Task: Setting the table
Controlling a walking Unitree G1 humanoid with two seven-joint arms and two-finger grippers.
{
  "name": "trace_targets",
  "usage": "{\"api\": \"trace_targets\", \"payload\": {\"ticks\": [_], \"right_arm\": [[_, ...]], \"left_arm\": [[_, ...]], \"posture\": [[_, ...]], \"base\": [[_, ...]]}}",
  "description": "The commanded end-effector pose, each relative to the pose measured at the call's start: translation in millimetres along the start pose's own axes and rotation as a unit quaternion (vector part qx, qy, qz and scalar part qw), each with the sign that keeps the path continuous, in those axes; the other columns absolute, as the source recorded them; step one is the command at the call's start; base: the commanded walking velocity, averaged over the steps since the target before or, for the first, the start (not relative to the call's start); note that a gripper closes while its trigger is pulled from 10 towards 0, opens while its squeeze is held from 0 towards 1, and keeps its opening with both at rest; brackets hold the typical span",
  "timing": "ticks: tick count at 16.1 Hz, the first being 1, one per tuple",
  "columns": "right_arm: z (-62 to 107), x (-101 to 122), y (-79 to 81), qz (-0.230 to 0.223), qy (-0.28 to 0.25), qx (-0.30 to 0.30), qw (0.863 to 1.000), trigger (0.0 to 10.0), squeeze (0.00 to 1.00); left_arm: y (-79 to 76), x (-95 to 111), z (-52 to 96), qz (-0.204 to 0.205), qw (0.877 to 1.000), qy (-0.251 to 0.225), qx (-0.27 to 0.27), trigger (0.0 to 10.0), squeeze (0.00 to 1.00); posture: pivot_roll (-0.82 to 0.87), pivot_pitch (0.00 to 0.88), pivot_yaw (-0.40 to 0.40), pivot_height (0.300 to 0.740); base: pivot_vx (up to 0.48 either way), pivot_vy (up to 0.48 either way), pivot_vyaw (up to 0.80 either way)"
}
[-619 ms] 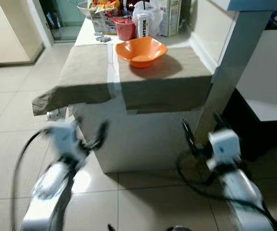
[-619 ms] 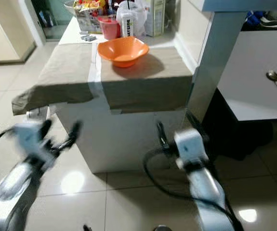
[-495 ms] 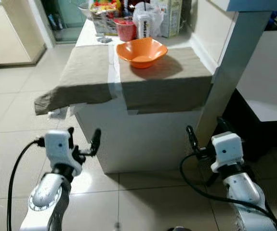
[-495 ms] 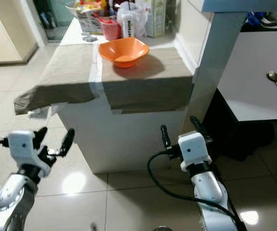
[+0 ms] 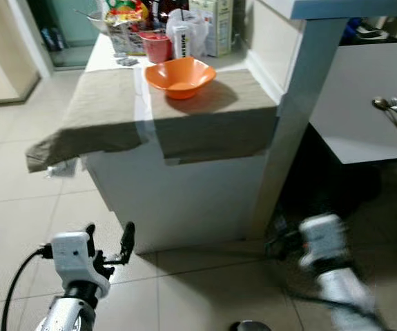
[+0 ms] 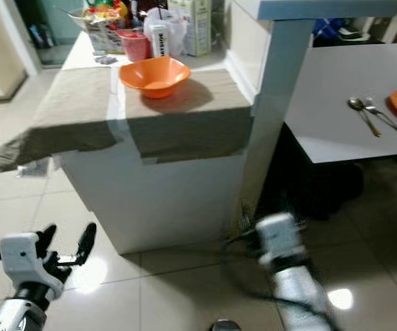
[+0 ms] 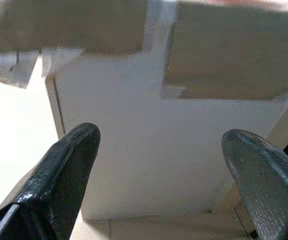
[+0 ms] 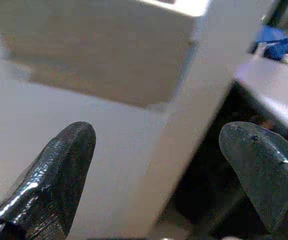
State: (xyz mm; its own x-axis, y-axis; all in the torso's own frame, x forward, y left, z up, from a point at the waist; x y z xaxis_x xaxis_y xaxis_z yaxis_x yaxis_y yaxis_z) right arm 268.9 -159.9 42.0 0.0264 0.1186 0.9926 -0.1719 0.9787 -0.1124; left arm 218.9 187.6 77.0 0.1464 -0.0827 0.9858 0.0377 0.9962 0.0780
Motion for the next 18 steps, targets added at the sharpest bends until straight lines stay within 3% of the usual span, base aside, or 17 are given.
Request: {"api": "trace_targets", "payload": {"ticks": [1, 4, 6, 10, 13, 16, 17, 18], "right_arm": [[-7.1, 4.7, 11.1, 0.01, -0.021, 0.011, 1.0, 10.0, 0.04], [-10.7, 8.5, 27.5, 0.016, -0.046, 0.013, 0.999, 10.0, 0.04], [-15.3, 25.9, 33.1, 0.012, -0.096, -0.006, 0.995, 10.0, 0.04], [-13.4, 15.1, 44.3, 0.008, -0.09, -0.021, 0.996, 10.0, 0.04], [-21.0, 35.4, 25.8, 0.011, -0.117, -0.03, 0.993, 10.0, 0.04], [-25.6, 48.0, 24.4, 0.008, -0.143, -0.038, 0.989, 10.0, 0.04], [-27.5, 64.6, 2.0, 0.006, -0.161, -0.058, 0.985, 10.0, 0.05], [-26.6, 88.7, -24.1, 0.006, -0.184, -0.071, 0.98, 10.0, 0.05]], "left_arm": [[0.7, 10.2, 1.4, -0.023, 0.999, -0.024, -0.007, 10.0, 0.0], [7.0, 18.5, 11.2, -0.019, 0.999, -0.05, -0.013, 10.0, 0.0], [20.4, 18.6, 28.0, -0.024, 0.997, -0.071, -0.025, 10.0, 0.0], [42.3, 8.1, 37.6, -0.035, 0.996, -0.078, -0.036, 10.0, 0.0], [42.6, 9.7, 44.4, -0.048, 0.993, -0.092, -0.062, 10.0, 0.0], [41.1, 7.1, 55.4, -0.065, 0.988, -0.103, -0.098, 10.0, 0.0], [41.8, 5.2, 59.7, -0.07, 0.986, -0.105, -0.109, 10.0, 0.0], [33.8, 9.4, 43.2, -0.07, 0.984, -0.111, -0.121, 10.0, 0.0]], "posture": [[-0.16, 0.0, 0.055, 0.736], [-0.16, 0.0, 0.067, 0.736], [-0.17, 0.0, 0.076, 0.736], [-0.17, 0.0, 0.092, 0.736], [-0.17, 0.0, 0.106, 0.736], [-0.17, 0.0, 0.112, 0.736], [-0.17, 0.0, 0.118, 0.736], [-0.17, 0.0, 0.122, 0.736]], "base": [[0.0, 0.0, 0.0], [0.459, 0.0, 0.0], [0.461, 0.0, 0.0], [0.458, 0.0, 0.0], [0.459, 0.0, 0.0], [0.475, 0.0, 0.0], [0.48, 0.0, 0.0], [0.48, 0.0, 0.0]]}}
Point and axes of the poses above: a point about 5 cm out from each wrist's last joint towards the gripper, its own z axis pointing back from the gripper into the wrist, its own x axis along the axis of the wrist's last joint, y = z × x, the point moved 5 cm from there along -z, pointing out of the wrist towards the gripper, and after that the axes turned 11 degrees about -z, right-handed, at the moved point
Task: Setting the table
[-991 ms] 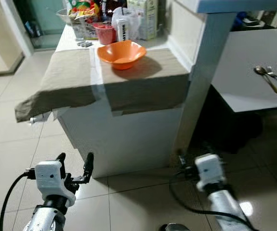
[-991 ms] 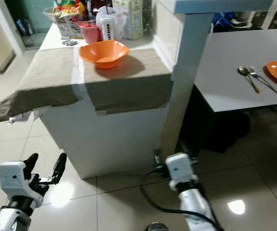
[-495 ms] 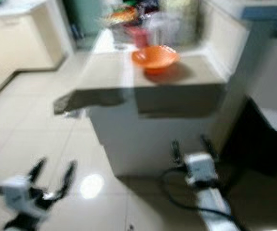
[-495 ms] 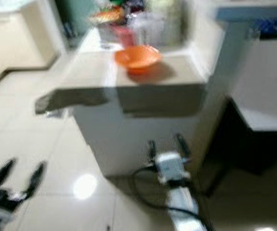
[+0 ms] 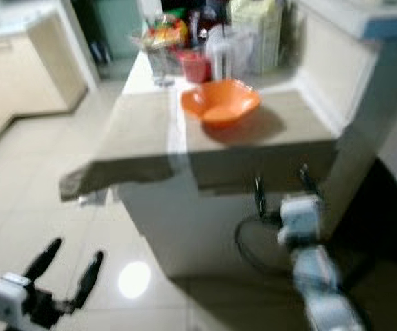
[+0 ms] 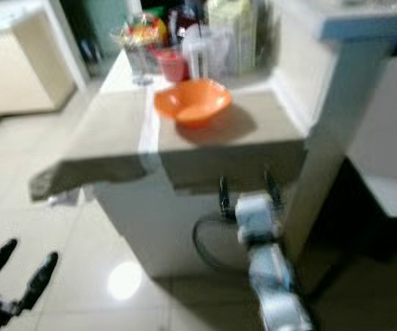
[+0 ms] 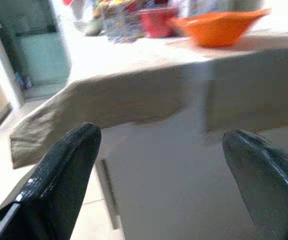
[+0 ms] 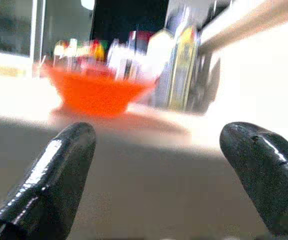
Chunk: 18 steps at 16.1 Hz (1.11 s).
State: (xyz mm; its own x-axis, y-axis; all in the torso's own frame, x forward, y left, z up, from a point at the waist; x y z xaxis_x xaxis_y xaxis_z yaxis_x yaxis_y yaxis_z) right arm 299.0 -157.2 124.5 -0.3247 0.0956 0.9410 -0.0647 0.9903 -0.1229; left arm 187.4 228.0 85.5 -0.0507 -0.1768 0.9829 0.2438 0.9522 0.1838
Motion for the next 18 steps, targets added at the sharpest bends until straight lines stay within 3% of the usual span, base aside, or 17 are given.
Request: {"api": "trace_targets", "payload": {"ticks": [1, 3, 4, 5, 9, 18], "right_arm": [[-11.4, 23.7, -24.0, -0.005, -0.025, -0.028, 0.999, 10.0, 0.05], [-20.2, 36.6, -26.7, 0.002, -0.032, -0.028, 0.999, 10.0, 0.03], [-28.6, 43.8, -25.8, 0.0, -0.035, -0.027, 0.999, 10.0, 0.0], [-42.8, 57.4, -17.1, -0.007, -0.046, -0.009, 0.999, 10.0, 0.0], [-64.0, 87.2, -11.7, -0.012, -0.066, 0.018, 0.998, 10.0, 0.0], [-72.5, 77.8, -16.5, 0.013, -0.014, 0.045, 0.999, 10.0, 0.0]], "left_arm": [[-25.3, 28.2, -80.5, -0.009, 0.998, -0.042, -0.037, 10.0, 0.0], [-53.0, 69.5, -135.9, -0.024, 0.995, -0.074, -0.064, 10.0, 0.0], [-60.1, 82.1, -139.5, -0.03, 0.993, -0.09, -0.073, 10.0, 0.0], [-57.3, 89.1, -138.0, -0.038, 0.992, -0.105, -0.062, 10.0, 0.0], [-53.8, 98.3, -138.1, -0.041, 0.992, -0.108, -0.054, 10.0, 0.0], [-56.1, 100.6, -145.0, -0.034, 0.995, -0.08, -0.047, 10.0, 0.0]], "posture": [[-0.18, 0.0, 0.125, 0.736], [-0.18, 0.0, 0.13, 0.736], [-0.18, 0.0, 0.132, 0.736], [-0.18, 0.0, 0.136, 0.736], [-0.18, 0.0, 0.135, 0.736], [-0.18, 0.0, 0.123, 0.736]], "base": [[0.48, 0.0, 0.0], [0.48, 0.0, 0.0], [0.48, 0.0, 0.0], [0.48, 0.0, 0.0], [0.0, 0.0, 0.0], [0.0, 0.0, 0.0]]}}
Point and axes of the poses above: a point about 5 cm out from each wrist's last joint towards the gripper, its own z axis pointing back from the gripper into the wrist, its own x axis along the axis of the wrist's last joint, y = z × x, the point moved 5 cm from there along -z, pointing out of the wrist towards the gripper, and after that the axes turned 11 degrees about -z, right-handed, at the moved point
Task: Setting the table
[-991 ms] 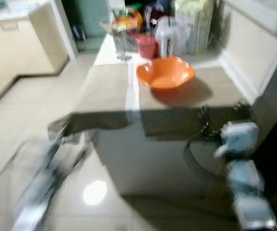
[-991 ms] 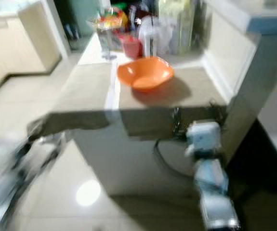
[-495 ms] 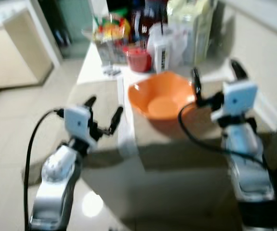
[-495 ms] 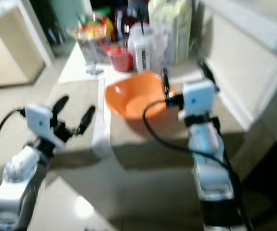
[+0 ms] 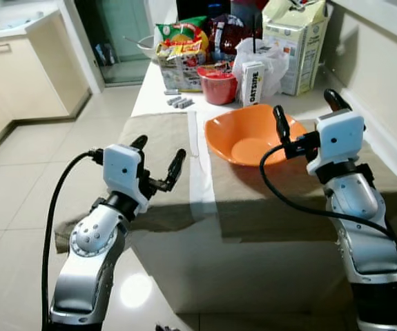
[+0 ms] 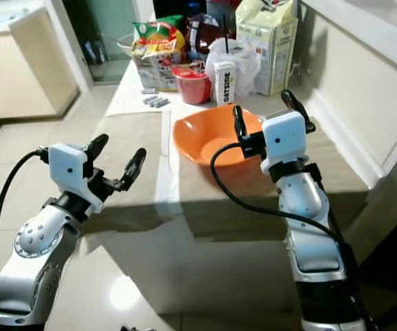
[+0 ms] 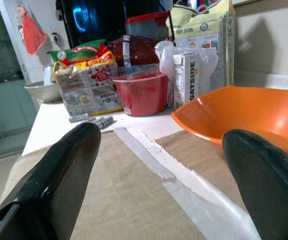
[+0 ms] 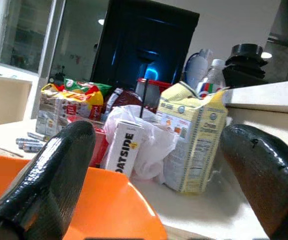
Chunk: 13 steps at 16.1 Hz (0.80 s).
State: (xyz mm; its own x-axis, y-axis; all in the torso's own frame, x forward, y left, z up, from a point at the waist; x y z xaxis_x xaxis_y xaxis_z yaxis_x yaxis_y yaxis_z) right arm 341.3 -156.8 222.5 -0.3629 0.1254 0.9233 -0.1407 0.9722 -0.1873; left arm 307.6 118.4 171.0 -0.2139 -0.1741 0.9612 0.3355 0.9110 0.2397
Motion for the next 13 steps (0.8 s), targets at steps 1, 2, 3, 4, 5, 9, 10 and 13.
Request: {"api": "trace_targets", "payload": {"ticks": [1, 2, 3, 4, 5, 9, 10, 13], "right_arm": [[-0.9, -4.4, -3.2, 0.003, 0.013, 0.002, 1.0, 10.0, 0.0], [-1.0, -7.1, -4.3, 0.016, 0.021, 0.013, 1.0, 10.0, 0.0], [-2.5, -7.5, -7.8, 0.026, 0.025, 0.017, 0.999, 10.0, 0.0], [-4.5, -7.6, -13.9, 0.045, 0.031, 0.022, 0.998, 10.0, 0.0], [-6.4, -7.3, -20.6, 0.073, 0.036, 0.033, 0.996, 10.0, 0.0], [-9.4, -4.7, -31.3, 0.124, 0.044, 0.059, 0.99, 10.0, 0.0], [-10.1, -4.2, -33.4, 0.133, 0.046, 0.064, 0.988, 10.0, 0.0], [-13.3, 6.0, -38.1, 0.189, 0.048, 0.125, 0.973, 10.0, 0.0]], "left_arm": [[3.1, 1.2, -0.7, -0.008, 1.0, 0.005, 0.0, 10.0, 0.0], [2.0, -1.6, 0.3, -0.009, 1.0, 0.013, -0.005, 10.0, 0.0], [2.0, -2.7, 0.6, -0.008, 1.0, 0.015, -0.005, 10.0, 0.0], [1.5, -4.0, 0.4, -0.006, 1.0, 0.018, -0.006, 10.0, 0.0], [2.2, -4.5, 0.0, -0.004, 1.0, 0.019, -0.003, 10.0, 0.0], [2.5, -5.3, -0.6, 0.0, 1.0, 0.02, 0.0, 10.0, 0.0], [2.8, -5.7, -0.6, 0.001, 1.0, 0.021, 0.0, 10.0, 0.0], [2.6, -6.9, -1.3, 0.003, 1.0, 0.022, 0.0, 10.0, 0.0]], "posture": [[-0.18, 0.0, 0.123, 0.736], [-0.18, 0.0, 0.124, 0.736], [-0.18, 0.0, 0.124, 0.736], [-0.19, 0.0, 0.124, 0.736], [-0.19, 0.0, 0.124, 0.736], [-0.19, 0.0, 0.118, 0.736], [-0.19, 0.0, 0.118, 0.736], [-0.2, 0.0, 0.11, 0.736]], "base": [[0.0, 0.0, 0.0], [0.0, 0.0, 0.0], [0.0, 0.0, 0.0], [0.0, 0.0, 0.0], [0.0, 0.0, 0.0], [0.0, 0.0, 0.0], [0.0, 0.0, 0.0], [0.0, 0.0, 0.0]]}}
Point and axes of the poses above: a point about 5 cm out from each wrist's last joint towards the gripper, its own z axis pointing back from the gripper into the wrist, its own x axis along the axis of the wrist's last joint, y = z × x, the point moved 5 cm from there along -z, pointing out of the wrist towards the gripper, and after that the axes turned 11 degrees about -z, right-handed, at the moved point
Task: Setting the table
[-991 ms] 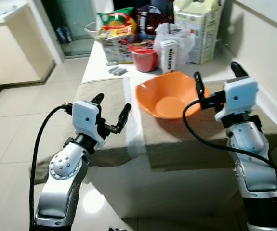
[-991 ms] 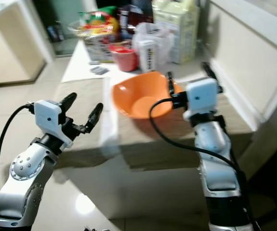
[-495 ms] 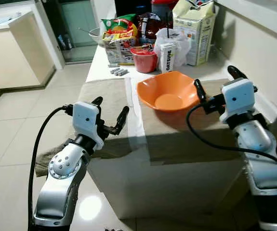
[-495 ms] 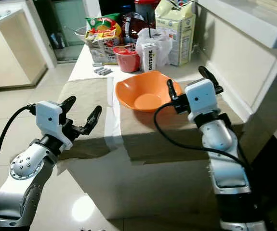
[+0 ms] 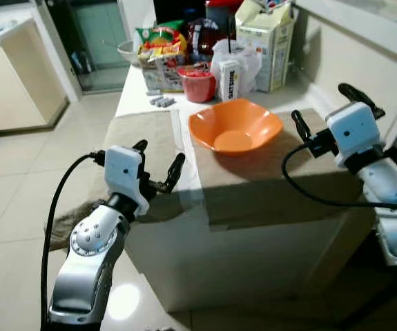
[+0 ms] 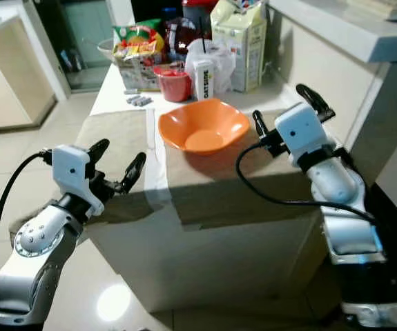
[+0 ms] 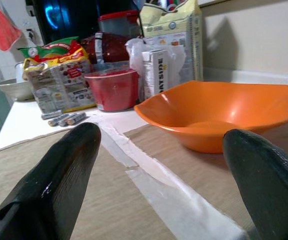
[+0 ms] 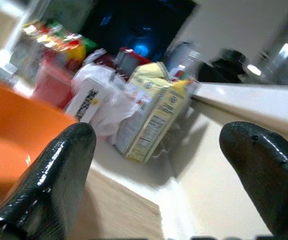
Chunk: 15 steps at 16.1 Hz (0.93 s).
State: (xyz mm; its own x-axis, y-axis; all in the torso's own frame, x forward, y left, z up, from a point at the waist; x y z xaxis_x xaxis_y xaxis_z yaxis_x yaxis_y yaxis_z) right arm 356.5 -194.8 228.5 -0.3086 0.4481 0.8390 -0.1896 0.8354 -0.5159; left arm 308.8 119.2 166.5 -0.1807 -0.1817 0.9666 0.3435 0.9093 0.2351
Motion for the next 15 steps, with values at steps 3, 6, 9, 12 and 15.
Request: {"api": "trace_targets", "payload": {"ticks": [3, 6, 9, 12, 15], "right_arm": [[-3.7, 14.4, -4.9, 0.057, -0.012, 0.081, 0.995, 10.0, 0.0], [-3.6, 11.8, -2.4, 0.076, -0.005, 0.12, 0.99, 10.0, 0.0], [-4.2, 9.9, -0.2, 0.081, -0.002, 0.136, 0.987, 10.0, 0.0], [-6.2, 3.7, 0.7, 0.052, 0.009, 0.138, 0.989, 10.0, 0.0], [-13.0, 0.6, -16.0, -0.084, 0.008, 0.066, 0.994, 10.0, 0.0]], "left_arm": [[1.8, -2.5, -1.9, 0.003, 1.0, 0.004, 0.004, 10.0, 0.0], [-0.8, -1.8, -3.5, 0.007, 1.0, 0.001, 0.001, 10.0, 0.0], [-1.6, -0.9, -4.4, 0.008, 1.0, -0.001, 0.0, 10.0, 0.0], [-1.7, -0.6, -5.2, 0.005, 1.0, -0.001, 0.001, 10.0, 0.0], [5.5, -0.7, -7.8, -0.004, 1.0, 0.0, 0.011, 10.0, 0.0]], "posture": [[-0.21, 0.0, 0.105, 0.736], [-0.21, 0.0, 0.1, 0.736], [-0.21, 0.0, 0.1, 0.736], [-0.2, 0.0, 0.095, 0.736], [-0.19, 0.0, 0.09, 0.736]], "base": [[0.0, 0.0, 0.0], [0.0, 0.0, 0.0], [0.0, 0.0, 0.0], [0.0, 0.0, 0.0], [0.0, 0.0, 0.0]]}}
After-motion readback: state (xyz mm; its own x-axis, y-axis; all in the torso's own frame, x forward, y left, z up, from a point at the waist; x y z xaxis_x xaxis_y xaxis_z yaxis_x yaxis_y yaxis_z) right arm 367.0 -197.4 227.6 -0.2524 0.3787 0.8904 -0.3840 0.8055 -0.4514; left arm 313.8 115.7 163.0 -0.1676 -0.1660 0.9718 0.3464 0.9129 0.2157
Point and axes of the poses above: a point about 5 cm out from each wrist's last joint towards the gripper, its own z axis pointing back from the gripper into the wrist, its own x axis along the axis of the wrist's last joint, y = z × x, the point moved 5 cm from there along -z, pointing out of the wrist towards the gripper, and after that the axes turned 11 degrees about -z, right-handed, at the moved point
